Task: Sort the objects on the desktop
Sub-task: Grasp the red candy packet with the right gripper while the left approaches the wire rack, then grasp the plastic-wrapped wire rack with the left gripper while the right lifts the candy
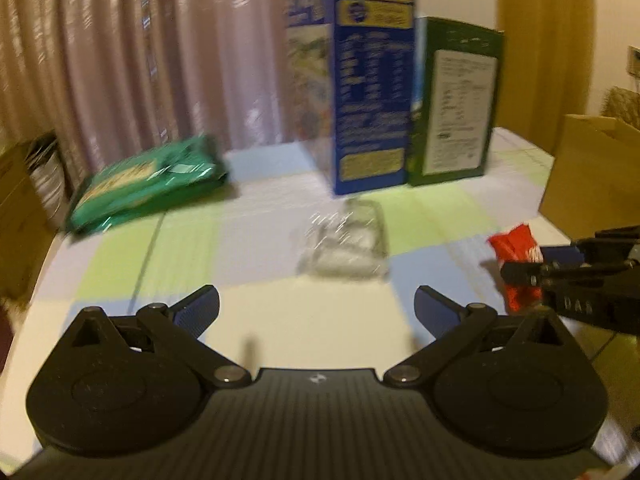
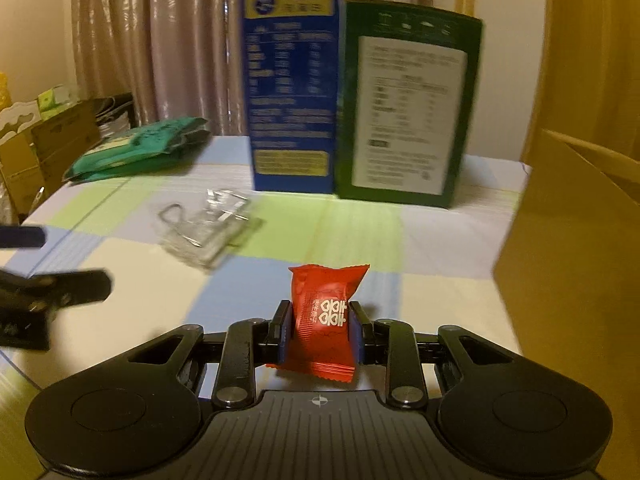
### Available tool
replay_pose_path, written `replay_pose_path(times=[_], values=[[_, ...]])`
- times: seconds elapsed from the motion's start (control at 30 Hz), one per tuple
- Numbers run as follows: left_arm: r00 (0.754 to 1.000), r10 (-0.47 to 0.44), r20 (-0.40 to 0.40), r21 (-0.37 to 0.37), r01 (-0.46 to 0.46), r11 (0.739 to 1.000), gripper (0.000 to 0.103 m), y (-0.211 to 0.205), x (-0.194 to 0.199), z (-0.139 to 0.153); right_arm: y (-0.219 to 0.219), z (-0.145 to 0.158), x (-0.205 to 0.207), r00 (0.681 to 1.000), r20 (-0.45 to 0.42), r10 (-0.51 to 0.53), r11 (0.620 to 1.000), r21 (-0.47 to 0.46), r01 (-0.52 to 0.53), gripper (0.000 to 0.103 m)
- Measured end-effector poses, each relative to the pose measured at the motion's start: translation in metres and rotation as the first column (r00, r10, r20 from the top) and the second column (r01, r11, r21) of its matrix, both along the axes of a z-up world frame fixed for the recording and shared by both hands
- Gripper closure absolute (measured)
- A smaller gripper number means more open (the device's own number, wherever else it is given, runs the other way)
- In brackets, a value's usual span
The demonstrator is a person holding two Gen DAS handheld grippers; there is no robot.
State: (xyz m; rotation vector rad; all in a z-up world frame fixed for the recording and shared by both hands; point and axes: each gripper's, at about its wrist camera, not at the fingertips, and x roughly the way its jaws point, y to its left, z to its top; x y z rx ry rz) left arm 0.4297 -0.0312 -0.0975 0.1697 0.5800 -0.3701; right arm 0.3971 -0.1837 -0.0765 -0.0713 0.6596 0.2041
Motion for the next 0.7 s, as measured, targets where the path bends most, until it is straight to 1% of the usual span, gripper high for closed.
replay_pose_path(times=[0.07,0.17,0.3,0.33,0.4,0.47,0.53,0.57,0.6,0.63,0.7], values=[[0.999,-0.038,0.01,0.003,0.037,0.999,0.001,-0.012,0.009,-0.004,-0.009,-0.001,0.0,1.0,0.002,0.0,1.0,-0.002,0.0,0.077],[0.998,-0.061,0.007,0.035,0.061,0.998,0.001,-0.025,0.025,-0.013,-0.02,-0.005,0.001,1.0,-0.007,-0.006,1.0,0.01,0.006,0.077],[0.998,-0.057,-0.009,0.076,0.058,0.995,0.003,-0.037,0.043,-0.026,-0.026,-0.01,0.0,1.0,-0.016,-0.012,1.0,0.025,0.013,0.077],[0.998,-0.055,-0.01,0.081,0.055,0.995,0.007,-0.039,0.047,-0.027,-0.027,-0.01,-0.001,1.0,-0.012,-0.01,1.0,0.024,0.01,0.077],[0.999,-0.047,-0.001,0.101,0.047,0.994,0.01,-0.041,0.053,-0.029,-0.028,-0.011,-0.001,1.0,-0.008,-0.005,1.0,0.027,0.005,0.077],[0.999,-0.051,0.002,0.12,0.051,0.991,0.018,-0.045,0.058,-0.032,-0.029,-0.011,-0.001,1.0,-0.009,-0.001,0.999,0.034,0.002,0.077],[0.999,-0.052,-0.002,0.141,0.052,0.989,0.03,-0.049,0.063,-0.034,-0.031,-0.011,0.0,1.0,-0.012,-0.001,0.999,0.041,0.002,0.077],[0.998,-0.057,-0.001,0.152,0.057,0.987,0.031,-0.051,0.063,-0.035,-0.031,-0.011,0.0,1.0,-0.012,-0.001,0.999,0.043,0.001,0.077],[0.998,-0.065,0.003,0.16,0.063,0.985,0.035,-0.053,0.063,-0.035,-0.032,-0.011,0.0,1.0,-0.013,0.0,0.999,0.045,0.001,0.077],[0.997,-0.071,0.004,0.167,0.069,0.983,0.043,-0.055,0.062,-0.035,-0.032,-0.011,0.0,1.0,-0.014,0.0,0.999,0.047,0.0,0.077],[0.997,-0.075,0.002,0.179,0.073,0.981,0.05,-0.058,0.061,-0.036,-0.032,-0.012,0.0,1.0,-0.016,0.0,0.999,0.052,0.001,0.077]])
